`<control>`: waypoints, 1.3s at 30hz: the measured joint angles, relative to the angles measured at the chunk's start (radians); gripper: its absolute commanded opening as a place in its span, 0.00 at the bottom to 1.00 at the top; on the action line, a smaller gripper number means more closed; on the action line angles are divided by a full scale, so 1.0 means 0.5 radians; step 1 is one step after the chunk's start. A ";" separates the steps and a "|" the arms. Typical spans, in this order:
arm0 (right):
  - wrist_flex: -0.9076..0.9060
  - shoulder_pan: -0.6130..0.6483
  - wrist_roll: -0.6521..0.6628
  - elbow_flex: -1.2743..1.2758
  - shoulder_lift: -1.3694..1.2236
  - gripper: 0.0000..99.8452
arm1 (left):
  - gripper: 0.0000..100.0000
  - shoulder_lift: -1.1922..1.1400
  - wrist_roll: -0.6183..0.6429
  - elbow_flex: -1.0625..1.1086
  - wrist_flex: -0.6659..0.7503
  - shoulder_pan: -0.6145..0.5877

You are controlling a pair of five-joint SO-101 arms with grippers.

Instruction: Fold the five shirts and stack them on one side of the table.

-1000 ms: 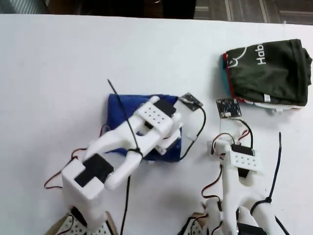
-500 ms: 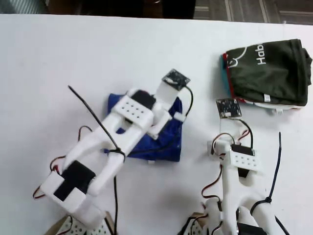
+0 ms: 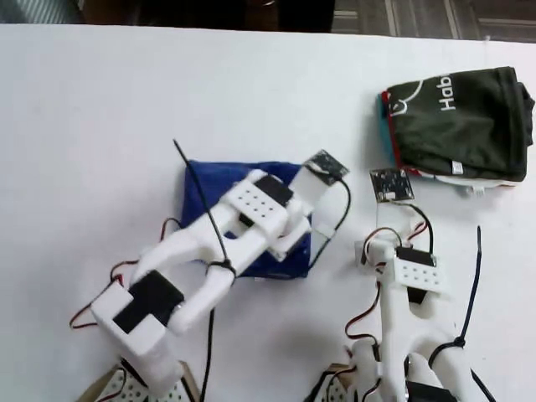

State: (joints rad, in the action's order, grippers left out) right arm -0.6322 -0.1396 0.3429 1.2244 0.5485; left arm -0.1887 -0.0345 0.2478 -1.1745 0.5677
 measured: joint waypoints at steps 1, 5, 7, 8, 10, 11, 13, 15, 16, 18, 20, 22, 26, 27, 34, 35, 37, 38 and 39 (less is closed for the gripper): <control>0.000 0.000 0.000 0.000 0.000 0.02 | 0.03 0.000 0.000 -0.034 -0.049 0.021; 0.000 0.000 0.000 0.000 0.000 0.02 | 0.03 0.000 0.000 -0.153 -0.242 0.068; 0.000 0.000 0.000 0.000 0.000 0.02 | 0.03 0.000 0.000 -0.203 -0.334 0.071; 0.000 0.000 0.000 0.000 0.000 0.02 | 0.03 0.000 0.003 -0.230 -0.393 0.071; 0.003 0.000 0.000 0.000 0.000 0.02 | 0.03 0.000 -0.021 -0.279 -0.497 0.071; 0.009 0.000 0.000 0.000 0.000 0.02 | 0.03 0.000 -0.055 -0.304 -0.540 0.071; 0.018 0.000 0.000 0.000 0.000 0.02 | 0.03 0.000 -0.123 -0.347 -0.546 0.052; 0.018 0.000 0.000 0.000 0.000 0.02 | 0.03 -0.018 -0.126 -0.356 -0.457 -0.012; 0.018 0.000 0.000 0.000 0.000 0.02 | 0.03 -0.028 -0.126 -0.350 -0.393 -0.055; 0.018 0.000 0.000 0.000 0.000 0.02 | 0.03 -0.055 -0.126 -0.298 -0.236 -0.126; 0.018 0.000 0.000 0.000 0.000 0.02 | 0.03 -0.104 -0.126 -0.215 -0.104 -0.153; 0.018 0.000 0.000 0.000 0.000 0.02 | 0.03 -0.153 -0.126 -0.147 -0.049 -0.144; 0.018 0.000 0.000 0.000 0.000 0.02 | 0.03 -0.169 -0.058 -0.129 -0.046 -0.120; 0.018 0.000 0.000 0.000 0.000 0.02 | 0.03 -0.169 -0.049 -0.129 -0.061 -0.104; 0.018 0.000 0.000 0.000 0.000 0.02 | 0.03 -0.034 -0.025 -0.129 -0.245 0.086; 0.018 0.000 0.000 0.000 0.000 0.02 | 0.03 -0.018 -0.025 -0.120 -0.249 0.123; 0.018 0.000 0.000 0.000 0.000 0.02 | 0.03 -0.003 -0.025 -0.086 -0.264 0.196; 0.018 0.000 0.003 0.000 0.000 0.02 | 0.03 -0.003 -0.018 -0.083 -0.264 0.227; 0.018 0.000 0.003 0.000 0.000 0.02 | 0.03 0.000 -0.021 -0.083 -0.264 0.249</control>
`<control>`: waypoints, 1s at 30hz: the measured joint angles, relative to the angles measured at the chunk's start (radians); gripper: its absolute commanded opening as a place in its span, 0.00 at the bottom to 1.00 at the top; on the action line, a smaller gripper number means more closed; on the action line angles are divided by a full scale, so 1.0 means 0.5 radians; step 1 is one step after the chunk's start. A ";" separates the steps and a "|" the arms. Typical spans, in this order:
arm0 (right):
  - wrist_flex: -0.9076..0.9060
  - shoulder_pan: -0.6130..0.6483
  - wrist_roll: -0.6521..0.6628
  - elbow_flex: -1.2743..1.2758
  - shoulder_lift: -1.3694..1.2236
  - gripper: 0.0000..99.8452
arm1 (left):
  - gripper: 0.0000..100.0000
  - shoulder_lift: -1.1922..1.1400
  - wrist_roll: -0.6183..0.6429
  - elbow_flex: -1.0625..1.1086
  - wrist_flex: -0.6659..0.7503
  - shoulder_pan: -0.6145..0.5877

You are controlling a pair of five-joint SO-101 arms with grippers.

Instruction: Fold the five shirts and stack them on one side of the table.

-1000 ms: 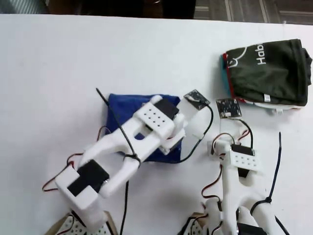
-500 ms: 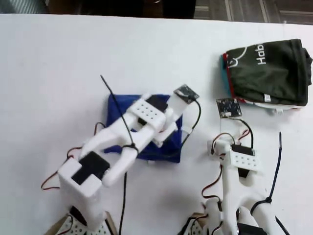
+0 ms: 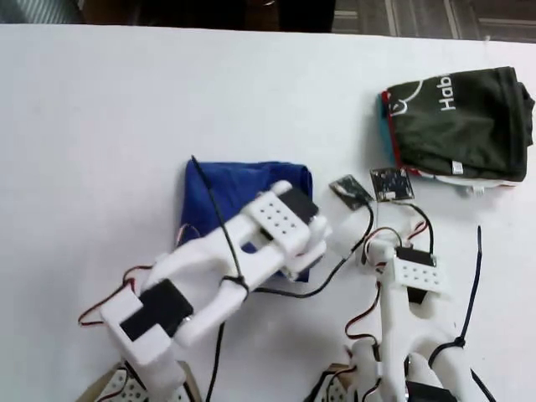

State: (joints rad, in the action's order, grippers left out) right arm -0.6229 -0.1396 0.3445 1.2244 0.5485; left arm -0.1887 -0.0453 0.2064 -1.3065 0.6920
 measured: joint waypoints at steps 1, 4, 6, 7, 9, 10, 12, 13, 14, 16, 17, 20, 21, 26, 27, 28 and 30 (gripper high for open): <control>0.000 0.000 0.000 0.000 0.000 0.02 | 0.03 0.000 0.003 0.000 -0.003 0.009; 0.000 0.000 0.003 0.000 0.000 0.02 | 0.03 0.000 -0.003 -0.003 -0.031 0.015; 0.000 0.000 0.003 0.000 0.000 0.02 | 0.03 0.000 -0.058 -0.006 -0.083 0.018; 0.000 0.000 0.000 0.000 0.000 0.02 | 0.03 0.000 -0.089 -0.018 -0.110 0.025; 0.000 -0.009 0.000 0.000 0.000 0.02 | 0.03 0.000 -0.163 -0.043 -0.178 0.028; 0.000 -0.009 0.003 0.000 0.000 0.02 | 0.03 0.000 -0.206 -0.052 -0.212 0.028; 0.000 -0.009 0.000 0.000 0.000 0.02 | 0.03 0.000 -0.273 -0.101 -0.249 0.031; 0.003 -0.009 -0.003 0.000 0.000 0.02 | 0.03 0.000 -0.285 -0.138 -0.261 0.015; 0.009 -0.012 -0.003 -0.003 0.000 0.02 | 0.03 0.000 -0.282 -0.184 -0.264 -0.021; 0.009 -0.006 0.000 -0.003 0.003 0.02 | 0.03 -0.003 -0.236 -0.310 -0.252 -0.144; 0.012 -0.006 0.000 -0.003 0.000 0.02 | 0.03 -0.003 -0.209 -0.396 -0.206 -0.221; 0.012 -0.003 0.000 0.000 0.000 0.02 | 0.03 0.003 -0.092 -0.546 -0.015 -0.470; 0.012 -0.003 0.000 0.000 0.000 0.02 | 0.03 -0.003 -0.068 -0.555 0.061 -0.531; 0.015 -0.003 0.000 0.000 0.000 0.02 | 0.03 -0.203 -0.037 -0.601 0.230 -0.605; 0.015 -0.003 0.000 0.000 0.000 0.02 | 0.03 -0.267 -0.028 -0.614 0.249 -0.598; 0.015 -0.003 0.000 0.000 0.000 0.02 | 0.03 -0.325 -0.028 -0.635 0.267 -0.598; 0.015 -0.003 -0.028 0.000 0.000 0.02 | 0.03 -0.442 -0.006 -0.703 0.307 -0.598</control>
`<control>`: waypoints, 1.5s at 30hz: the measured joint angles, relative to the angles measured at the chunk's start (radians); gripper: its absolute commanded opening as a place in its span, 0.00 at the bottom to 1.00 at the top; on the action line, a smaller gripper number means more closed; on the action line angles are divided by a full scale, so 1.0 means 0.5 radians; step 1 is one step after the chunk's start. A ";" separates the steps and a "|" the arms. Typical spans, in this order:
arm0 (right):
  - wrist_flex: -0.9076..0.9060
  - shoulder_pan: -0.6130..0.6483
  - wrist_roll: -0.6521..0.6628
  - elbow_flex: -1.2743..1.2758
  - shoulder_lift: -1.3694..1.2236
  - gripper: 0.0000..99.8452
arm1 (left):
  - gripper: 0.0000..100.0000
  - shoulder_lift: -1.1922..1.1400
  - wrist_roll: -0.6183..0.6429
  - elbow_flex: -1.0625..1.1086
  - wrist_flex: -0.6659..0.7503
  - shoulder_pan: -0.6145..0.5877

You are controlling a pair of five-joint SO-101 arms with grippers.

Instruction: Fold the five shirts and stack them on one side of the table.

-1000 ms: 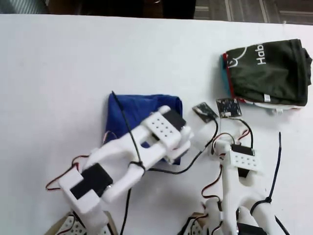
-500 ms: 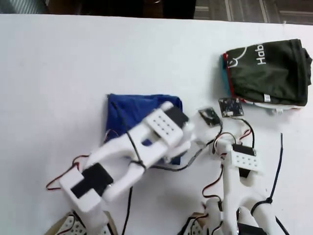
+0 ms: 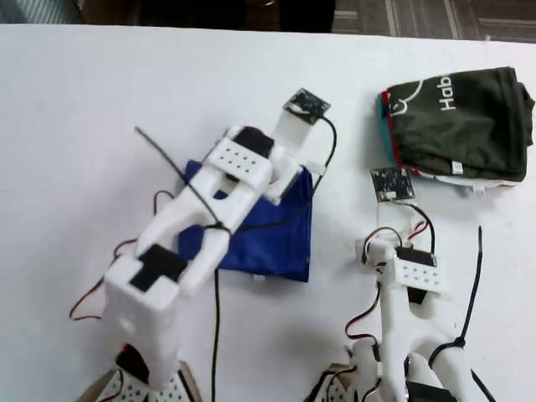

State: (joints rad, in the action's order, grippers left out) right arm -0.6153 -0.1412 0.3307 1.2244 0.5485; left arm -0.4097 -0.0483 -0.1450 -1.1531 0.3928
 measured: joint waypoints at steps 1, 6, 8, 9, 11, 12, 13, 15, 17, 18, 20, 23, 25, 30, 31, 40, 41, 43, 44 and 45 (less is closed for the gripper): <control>0.000 -0.025 -0.055 0.000 0.000 0.02 | 0.03 -0.052 0.040 -0.040 0.012 0.000; 0.071 -0.264 -0.304 0.000 0.000 0.02 | 0.03 -0.261 0.273 -0.350 0.021 0.000; 0.077 -0.270 -0.325 0.000 0.000 0.02 | 0.03 -0.344 0.292 -0.473 0.021 0.000; 0.077 -0.270 -0.331 0.000 0.000 0.02 | 0.03 -0.390 0.298 -0.528 0.021 0.000; 0.077 -0.270 -0.338 0.000 0.000 0.02 | 0.03 -0.497 0.304 -0.638 0.021 0.000; 0.077 -0.270 -0.338 0.000 0.000 0.02 | 0.03 -0.555 0.304 -0.697 0.021 0.000; 0.077 -0.270 -0.338 0.000 0.000 0.02 | 0.03 -0.617 0.304 -0.752 0.021 0.000; 0.104 -0.270 -0.338 0.000 0.000 0.02 | 0.03 -0.743 0.304 -0.872 0.021 0.000; 0.120 -0.270 -0.338 0.000 0.000 0.02 | 0.03 -0.872 0.304 -1.010 0.021 0.000; 0.120 -0.270 -0.338 0.000 0.000 0.02 | 0.03 -0.933 0.304 -1.080 0.021 0.000; 0.120 -0.270 -0.338 0.000 0.000 0.02 | 0.03 -1.034 0.304 -1.224 0.009 0.000; 0.120 -0.270 -0.338 0.000 0.000 0.02 | 0.03 -1.111 0.304 -1.461 -0.141 -0.003; 0.120 -0.270 -0.338 0.000 0.000 0.02 | 0.03 -1.120 0.304 -1.645 -0.292 -0.012; 0.120 -0.270 -0.338 0.000 0.000 0.02 | 0.03 -1.120 0.304 -2.059 -0.654 -0.064; 0.120 -0.270 -0.338 0.000 0.000 0.02 | 0.03 -1.120 0.304 -2.133 -0.724 -0.077; -0.181 -0.150 -0.338 -0.252 -0.006 0.05 | 0.03 -1.117 0.261 -2.746 -1.234 -0.264; -0.282 -0.098 -0.338 -0.344 -0.006 0.07 | 0.03 -1.117 0.245 -2.756 -1.234 -0.301; -0.476 -0.003 -0.347 -0.540 -0.006 0.11 | 0.03 -1.092 0.218 -2.737 -1.234 -0.384; -0.571 0.046 -0.350 -0.644 -0.006 0.13 | 0.03 -1.049 0.212 -2.700 -1.234 -0.427; -0.654 0.098 -0.350 -0.743 -0.006 0.15 | 0.03 -0.988 0.212 -2.648 -1.234 -0.470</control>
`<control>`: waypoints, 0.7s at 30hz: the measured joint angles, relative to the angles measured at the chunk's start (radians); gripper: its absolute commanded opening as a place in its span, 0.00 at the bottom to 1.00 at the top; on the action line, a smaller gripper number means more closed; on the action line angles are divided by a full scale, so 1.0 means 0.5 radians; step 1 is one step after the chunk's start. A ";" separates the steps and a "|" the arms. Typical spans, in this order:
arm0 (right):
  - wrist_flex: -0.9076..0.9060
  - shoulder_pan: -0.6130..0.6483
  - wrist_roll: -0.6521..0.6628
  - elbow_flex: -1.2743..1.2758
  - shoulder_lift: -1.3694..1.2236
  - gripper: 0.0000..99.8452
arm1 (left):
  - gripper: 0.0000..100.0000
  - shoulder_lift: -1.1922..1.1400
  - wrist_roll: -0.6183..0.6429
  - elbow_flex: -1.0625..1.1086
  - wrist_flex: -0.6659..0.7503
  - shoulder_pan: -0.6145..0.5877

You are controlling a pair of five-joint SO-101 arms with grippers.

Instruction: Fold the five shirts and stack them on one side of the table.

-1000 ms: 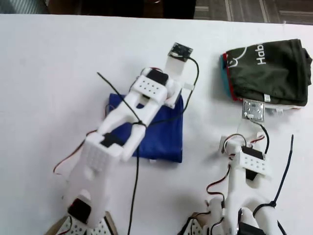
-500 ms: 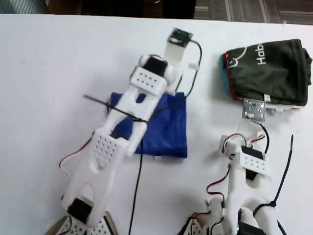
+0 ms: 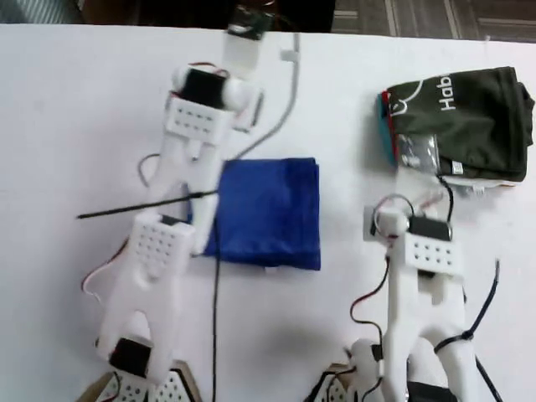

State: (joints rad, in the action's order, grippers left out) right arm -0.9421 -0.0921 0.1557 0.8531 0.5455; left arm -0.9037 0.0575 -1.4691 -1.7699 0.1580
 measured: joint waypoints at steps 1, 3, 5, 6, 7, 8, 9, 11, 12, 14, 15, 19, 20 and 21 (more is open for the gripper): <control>-0.068 0.052 0.000 -0.092 0.000 0.17 | 0.03 0.080 0.000 0.068 0.000 -0.049; -0.163 0.169 0.000 -0.245 -0.012 0.19 | 0.03 0.270 0.000 0.261 0.000 -0.157; -0.218 0.295 -0.003 -0.374 -0.077 0.19 | 0.03 0.479 0.000 0.509 0.000 -0.285; -0.239 0.353 -0.012 -0.436 -0.126 0.20 | 0.03 0.589 0.000 0.651 0.000 -0.359; -0.255 0.402 -0.034 -0.506 -0.184 0.20 | 0.03 0.697 -0.003 0.798 0.000 -0.439; -0.276 0.451 -0.071 -0.583 -0.258 0.21 | 0.03 0.798 -0.009 0.939 0.000 -0.525; -0.304 0.488 -0.114 -0.666 -0.344 0.22 | 0.03 0.899 -0.040 1.074 0.000 -0.611; -0.384 0.574 -0.196 -0.862 -0.543 0.25 | 0.03 1.074 -0.120 1.350 0.006 -0.795; -0.439 0.623 -0.242 -0.970 -0.651 0.26 | 0.03 1.157 -0.157 1.482 0.037 -0.887; -0.583 0.724 -0.301 -1.203 -0.887 0.28 | 0.03 1.298 -0.196 1.715 0.117 -1.062; -0.660 0.770 -0.313 -1.320 -1.007 0.28 | 0.03 1.366 -0.206 1.823 0.169 -1.148; -0.964 0.844 -0.334 -1.789 -1.525 0.28 | 0.03 1.614 -0.215 2.197 0.341 -1.439; -1.028 0.841 -0.334 -1.903 -1.654 0.28 | 0.03 1.666 -0.215 2.280 0.377 -1.485; -1.089 0.841 -0.334 -2.016 -1.771 0.28 | 0.03 1.712 -0.215 2.360 0.414 -1.522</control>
State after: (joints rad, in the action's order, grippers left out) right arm -1.4868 0.3284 -0.0115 -0.1550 -0.3399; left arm -0.0476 -0.0499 -0.2892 -1.5627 -0.6030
